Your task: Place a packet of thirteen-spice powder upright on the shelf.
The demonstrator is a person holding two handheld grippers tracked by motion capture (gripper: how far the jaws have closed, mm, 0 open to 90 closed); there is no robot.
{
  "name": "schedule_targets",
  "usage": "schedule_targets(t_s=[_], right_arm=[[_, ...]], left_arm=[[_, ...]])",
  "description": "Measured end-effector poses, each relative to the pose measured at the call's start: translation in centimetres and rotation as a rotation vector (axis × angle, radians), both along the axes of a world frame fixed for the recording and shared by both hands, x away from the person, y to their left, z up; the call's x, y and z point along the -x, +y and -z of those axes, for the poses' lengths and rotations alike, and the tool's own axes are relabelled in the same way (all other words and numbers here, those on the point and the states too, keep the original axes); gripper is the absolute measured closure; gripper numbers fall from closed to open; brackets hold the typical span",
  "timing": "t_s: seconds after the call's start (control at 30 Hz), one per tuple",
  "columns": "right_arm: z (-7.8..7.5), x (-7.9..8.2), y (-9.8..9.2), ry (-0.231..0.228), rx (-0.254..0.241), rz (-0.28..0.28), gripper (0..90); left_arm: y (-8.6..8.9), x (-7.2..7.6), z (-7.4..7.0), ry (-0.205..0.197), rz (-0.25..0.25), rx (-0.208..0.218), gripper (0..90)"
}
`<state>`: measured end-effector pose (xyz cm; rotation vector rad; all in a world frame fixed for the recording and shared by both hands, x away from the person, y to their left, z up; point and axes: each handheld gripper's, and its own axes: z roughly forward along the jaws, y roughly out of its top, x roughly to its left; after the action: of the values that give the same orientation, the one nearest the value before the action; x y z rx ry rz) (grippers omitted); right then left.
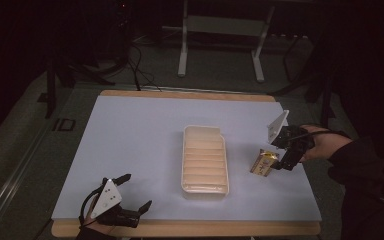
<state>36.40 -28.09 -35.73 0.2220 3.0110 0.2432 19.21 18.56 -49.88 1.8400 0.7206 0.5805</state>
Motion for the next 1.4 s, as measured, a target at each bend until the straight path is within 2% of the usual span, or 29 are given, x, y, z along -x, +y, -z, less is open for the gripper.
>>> schedule_targets(t_s=[0.07, 0.17, 0.4, 0.47, 0.63, 0.77, 0.87, 0.9, 0.93, 1.13, 1.27, 1.4], right_arm=[[0.2, -0.2, 0.0, -0.001, 0.003, 0.0, 21.4], [1.2, -1.3, -0.1, 0.007, -0.01, 0.034, 21.0], [2.7, -2.3, 0.1, 0.034, 0.033, 0.055, 22.3], [3.6, -2.7, 0.3, 0.055, 0.047, 0.059, 25.6], [4.4, -3.1, 0.4, 0.06, 0.07, 0.065, 35.8], [4.8, -3.3, 0.1, 0.06, 0.08, 0.067, 50.0], [4.9, -3.4, 0.0, 0.073, 0.09, 0.075, 64.6], [4.9, -3.4, 0.0, 0.082, 0.092, 0.073, 66.3], [4.8, -3.4, 0.0, 0.096, 0.088, 0.077, 66.9], [4.3, -3.0, -0.1, 0.11, 0.104, 0.068, 67.4], [3.3, -2.2, 0.1, 0.099, 0.076, 0.049, 67.5], [2.3, -1.3, 0.4, 0.094, 0.029, 0.007, 67.6]], left_arm=[[0.0, 0.0, 0.0, 0.001, 0.003, 0.001, 0.0], [0.0, 0.0, 0.0, 0.001, 0.004, -0.003, 0.0], [0.0, 0.0, 0.1, 0.001, 0.007, -0.009, 0.0], [-0.1, 0.0, 0.1, 0.002, 0.008, -0.011, 0.0], [-0.1, -0.1, 0.1, 0.007, 0.018, 0.005, 0.0], [-0.1, -0.1, 0.2, 0.008, 0.022, -0.001, 0.0], [-0.2, -0.1, 0.2, 0.011, 0.026, 0.003, 0.0], [-0.2, -0.1, 0.2, 0.013, 0.027, 0.006, 0.0], [-0.1, -0.1, 0.1, 0.014, 0.028, 0.01, 0.0], [-0.1, -0.1, 0.1, 0.011, 0.027, 0.008, 0.0], [-0.2, 0.0, 0.1, 0.011, 0.029, 0.005, 0.0], [-0.2, -0.1, 0.1, 0.011, 0.029, 0.004, 0.0]])
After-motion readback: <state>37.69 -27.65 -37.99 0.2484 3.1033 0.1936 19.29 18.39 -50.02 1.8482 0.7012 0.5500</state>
